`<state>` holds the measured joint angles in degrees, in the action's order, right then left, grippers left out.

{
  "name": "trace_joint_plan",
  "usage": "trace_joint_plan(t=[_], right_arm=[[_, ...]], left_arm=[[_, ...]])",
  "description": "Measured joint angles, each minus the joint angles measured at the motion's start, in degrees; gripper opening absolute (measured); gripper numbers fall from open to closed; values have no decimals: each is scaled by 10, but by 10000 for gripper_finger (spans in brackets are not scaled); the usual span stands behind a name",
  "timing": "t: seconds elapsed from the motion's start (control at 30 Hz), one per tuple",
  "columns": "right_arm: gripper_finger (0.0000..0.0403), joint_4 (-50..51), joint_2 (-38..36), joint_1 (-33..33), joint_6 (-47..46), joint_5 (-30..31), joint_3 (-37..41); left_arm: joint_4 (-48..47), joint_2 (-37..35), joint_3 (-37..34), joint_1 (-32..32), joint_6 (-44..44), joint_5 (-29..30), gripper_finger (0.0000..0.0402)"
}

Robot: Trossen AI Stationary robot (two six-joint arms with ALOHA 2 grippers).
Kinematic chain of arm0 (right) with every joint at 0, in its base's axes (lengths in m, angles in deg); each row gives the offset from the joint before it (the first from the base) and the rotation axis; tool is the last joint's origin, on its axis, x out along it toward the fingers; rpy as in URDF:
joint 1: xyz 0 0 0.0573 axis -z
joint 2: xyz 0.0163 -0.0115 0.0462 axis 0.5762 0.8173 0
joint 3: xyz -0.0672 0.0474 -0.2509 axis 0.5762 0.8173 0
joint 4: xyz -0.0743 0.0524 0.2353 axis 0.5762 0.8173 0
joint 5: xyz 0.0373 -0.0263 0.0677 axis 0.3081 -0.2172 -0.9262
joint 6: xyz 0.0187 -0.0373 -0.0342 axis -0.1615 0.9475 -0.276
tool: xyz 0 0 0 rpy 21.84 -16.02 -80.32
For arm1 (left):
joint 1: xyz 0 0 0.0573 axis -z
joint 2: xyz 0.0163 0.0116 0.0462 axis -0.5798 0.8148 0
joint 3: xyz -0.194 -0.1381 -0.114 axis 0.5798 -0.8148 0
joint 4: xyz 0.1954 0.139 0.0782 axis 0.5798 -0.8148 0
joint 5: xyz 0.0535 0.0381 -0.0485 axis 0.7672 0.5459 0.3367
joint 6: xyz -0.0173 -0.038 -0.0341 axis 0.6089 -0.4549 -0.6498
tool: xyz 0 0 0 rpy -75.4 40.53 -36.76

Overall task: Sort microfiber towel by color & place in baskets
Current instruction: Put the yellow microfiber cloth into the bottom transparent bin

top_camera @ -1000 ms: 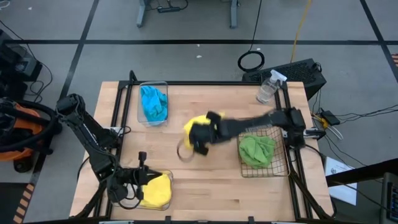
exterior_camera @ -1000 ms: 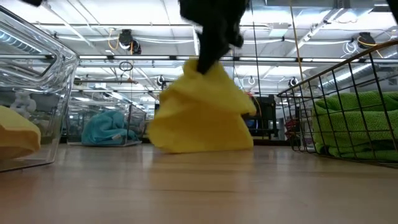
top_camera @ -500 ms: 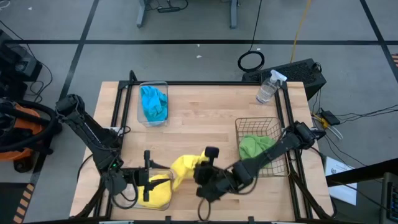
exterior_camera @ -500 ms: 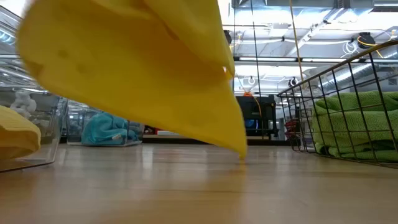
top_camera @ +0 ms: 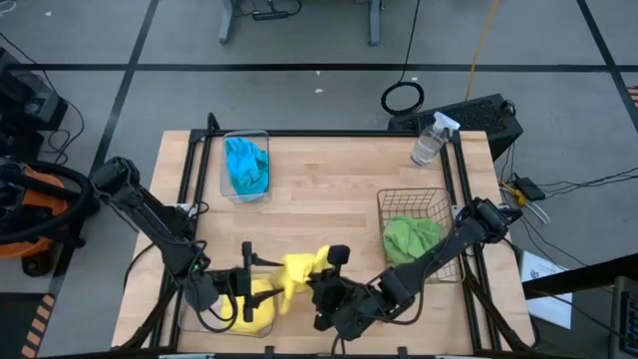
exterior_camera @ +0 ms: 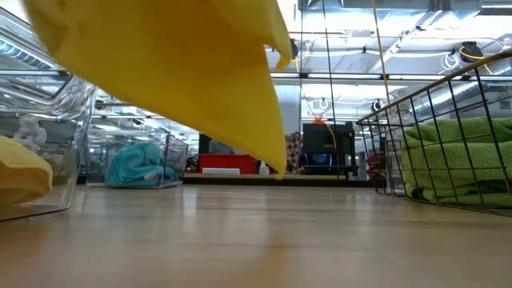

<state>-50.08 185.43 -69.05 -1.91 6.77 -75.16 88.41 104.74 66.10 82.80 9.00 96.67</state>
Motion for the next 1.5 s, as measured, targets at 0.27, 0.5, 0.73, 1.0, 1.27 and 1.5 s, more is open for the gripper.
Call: trace_joint_plan(t=[0.27, 0.5, 0.73, 1.0, 1.27, 1.5], right_arm=[[4, -65, 0, -5, 54, -2, 0], [4, -106, 0, -23, 110, -5, 0], [4, -100, 0, -61, 149, -5, 0], [4, -78, 0, -83, 121, -6, 0], [4, -27, 0, -78, 45, -6, 0], [4, -37, 0, -68, 51, -5, 0]], left_arm=[[17, 17, 0, -10, -15, -36, 310], [24, 34, 0, -28, -15, -36, 326], [14, 26, 3, 6, -4, -43, 328], [25, -2, 3, 40, 42, -39, 327], [57, -3, 4, 32, 51, -108, 327], [89, 23, 4, -20, 47, -148, 326]])
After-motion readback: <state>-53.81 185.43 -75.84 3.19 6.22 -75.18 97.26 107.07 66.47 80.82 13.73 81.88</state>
